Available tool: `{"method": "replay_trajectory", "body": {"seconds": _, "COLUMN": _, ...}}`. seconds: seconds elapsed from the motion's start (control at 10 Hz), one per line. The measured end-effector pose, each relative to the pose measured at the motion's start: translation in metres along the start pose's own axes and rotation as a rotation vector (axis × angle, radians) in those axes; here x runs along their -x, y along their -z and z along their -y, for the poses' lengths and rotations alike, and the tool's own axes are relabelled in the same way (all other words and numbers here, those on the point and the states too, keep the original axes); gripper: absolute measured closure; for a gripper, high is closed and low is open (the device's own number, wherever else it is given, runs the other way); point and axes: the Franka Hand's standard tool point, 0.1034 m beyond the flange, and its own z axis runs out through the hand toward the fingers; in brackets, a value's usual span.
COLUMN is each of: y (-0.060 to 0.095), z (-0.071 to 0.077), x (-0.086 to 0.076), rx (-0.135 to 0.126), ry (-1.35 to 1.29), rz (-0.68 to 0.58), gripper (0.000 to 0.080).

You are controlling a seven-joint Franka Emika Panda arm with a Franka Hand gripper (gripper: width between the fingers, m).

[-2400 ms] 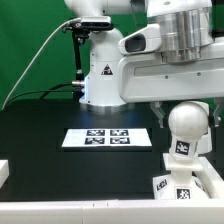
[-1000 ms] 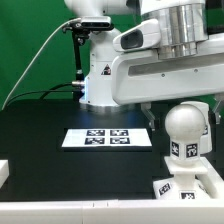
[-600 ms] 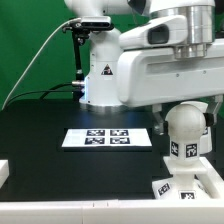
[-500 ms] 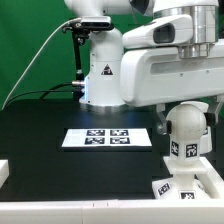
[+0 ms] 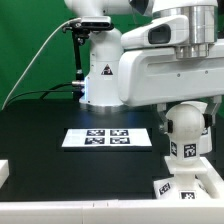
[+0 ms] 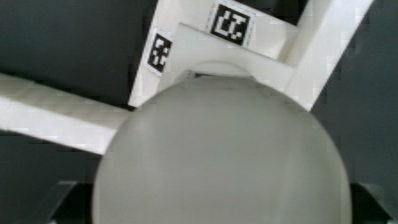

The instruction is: Assemble lamp

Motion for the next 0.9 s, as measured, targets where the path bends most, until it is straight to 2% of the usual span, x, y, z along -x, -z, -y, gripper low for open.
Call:
{"method": "replay_trajectory", "body": {"seconds": 0.4, "y": 0.0002, "z": -0.0067, "x": -0.0005, "rx": 0.015, "ry": -0.504, "rz": -0.007, "gripper": 0.0229}}
{"method": "replay_trajectory", "body": {"seconds": 0.5, "y": 0.0001, "z": -0.0081, "x": -0.0011, "rx": 0.010, "ry": -0.653, "rz": -0.017, "gripper": 0.0229}}
{"method": "replay_trajectory", "body": {"seconds": 0.7, "y": -0.0019, "z": -0.0050, "x": -0.0016, "rx": -0.031, "ry": -0.986, "rz": -0.003, "gripper": 0.0229}}
{"method": "replay_trajectory", "body": {"seconds": 0.8, "y": -0.0021, "z": -0.0063, "x": -0.0015, "rx": -0.066, "ry": -1.129, "rz": 0.009, "gripper": 0.0229}}
{"method": "replay_trajectory", "body": {"seconds": 0.9, "y": -0.0023, "z": -0.0057, "x": -0.0008, "rx": -0.069, "ry": -1.177, "rz": 0.016, "gripper": 0.0229}}
